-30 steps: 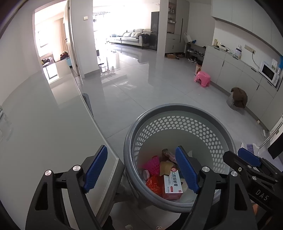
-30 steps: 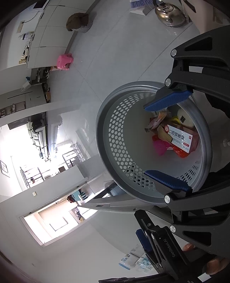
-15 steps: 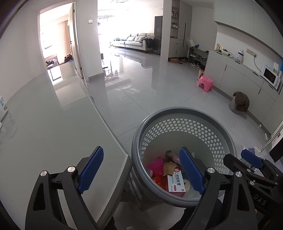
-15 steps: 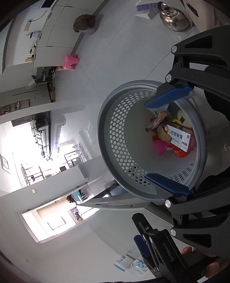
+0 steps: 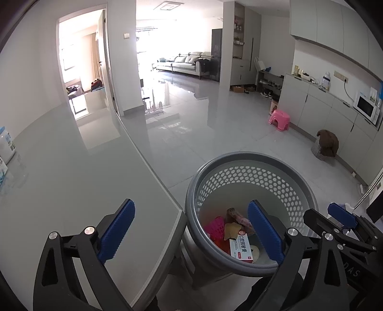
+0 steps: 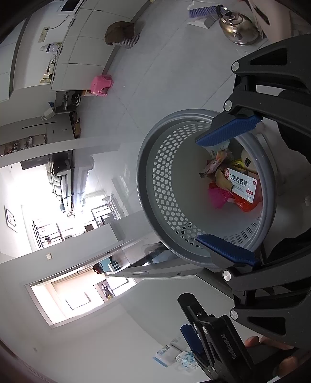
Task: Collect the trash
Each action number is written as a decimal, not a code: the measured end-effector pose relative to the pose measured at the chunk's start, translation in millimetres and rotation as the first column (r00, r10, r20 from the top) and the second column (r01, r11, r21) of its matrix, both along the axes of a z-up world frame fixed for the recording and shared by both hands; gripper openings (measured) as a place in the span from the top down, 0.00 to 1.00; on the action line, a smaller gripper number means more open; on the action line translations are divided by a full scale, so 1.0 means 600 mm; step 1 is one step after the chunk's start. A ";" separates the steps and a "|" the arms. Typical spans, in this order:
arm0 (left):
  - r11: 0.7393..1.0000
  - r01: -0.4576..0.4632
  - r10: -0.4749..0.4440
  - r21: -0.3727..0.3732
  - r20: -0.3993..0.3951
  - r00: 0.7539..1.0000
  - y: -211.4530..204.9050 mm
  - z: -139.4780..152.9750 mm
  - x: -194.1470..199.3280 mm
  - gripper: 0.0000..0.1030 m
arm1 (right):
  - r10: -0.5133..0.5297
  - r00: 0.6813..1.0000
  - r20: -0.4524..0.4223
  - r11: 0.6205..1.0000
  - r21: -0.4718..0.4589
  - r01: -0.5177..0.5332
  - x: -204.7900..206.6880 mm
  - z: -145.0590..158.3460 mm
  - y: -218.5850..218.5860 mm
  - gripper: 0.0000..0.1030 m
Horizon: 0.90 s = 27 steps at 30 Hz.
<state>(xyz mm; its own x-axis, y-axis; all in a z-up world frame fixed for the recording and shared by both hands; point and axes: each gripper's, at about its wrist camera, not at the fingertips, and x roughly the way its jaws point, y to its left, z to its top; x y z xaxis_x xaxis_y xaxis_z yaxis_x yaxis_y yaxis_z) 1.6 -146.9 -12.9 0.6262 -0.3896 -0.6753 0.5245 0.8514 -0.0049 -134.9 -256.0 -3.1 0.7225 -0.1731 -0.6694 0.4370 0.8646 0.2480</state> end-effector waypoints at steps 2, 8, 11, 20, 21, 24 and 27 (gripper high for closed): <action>1.000 -0.001 0.001 -0.001 0.003 1.000 0.002 0.002 -0.001 0.07 | 0.000 1.000 0.002 1.000 -0.001 0.000 -0.002 0.001 0.001 0.29; 1.000 -0.006 0.006 -0.002 0.004 1.000 0.004 0.003 -0.005 0.06 | -0.001 1.000 0.003 1.000 -0.003 0.001 -0.005 0.003 0.001 0.29; 1.000 -0.007 0.007 -0.001 0.007 1.000 0.000 0.004 -0.006 0.06 | -0.002 1.000 0.006 1.000 -0.006 0.002 -0.009 0.007 0.002 0.29; 1.000 -0.018 0.018 0.010 -0.005 1.000 0.001 0.002 -0.003 0.06 | 0.000 1.000 0.008 1.000 -0.007 0.000 -0.012 0.012 0.003 0.29; 1.000 -0.019 0.019 0.012 -0.004 1.000 0.001 0.001 -0.003 0.06 | 0.000 1.000 0.008 1.000 -0.007 0.000 -0.012 0.012 0.003 0.29; 1.000 -0.019 0.019 0.012 -0.006 1.000 -0.002 0.001 -0.001 0.06 | 0.001 1.000 0.008 1.000 -0.006 -0.001 -0.012 0.012 0.003 0.29; 1.000 -0.022 0.023 0.009 -0.004 1.000 -0.002 0.001 -0.001 0.06 | 0.000 1.000 0.008 1.000 -0.007 0.000 -0.012 0.012 0.004 0.29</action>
<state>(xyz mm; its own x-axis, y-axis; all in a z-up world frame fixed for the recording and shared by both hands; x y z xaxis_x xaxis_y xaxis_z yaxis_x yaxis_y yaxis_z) 0.8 -148.1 -12.1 0.6323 -0.3694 -0.6810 0.5052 0.8630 0.0009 -141.9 -253.7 4.1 0.7277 -0.1777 -0.6624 0.4352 0.8661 0.2457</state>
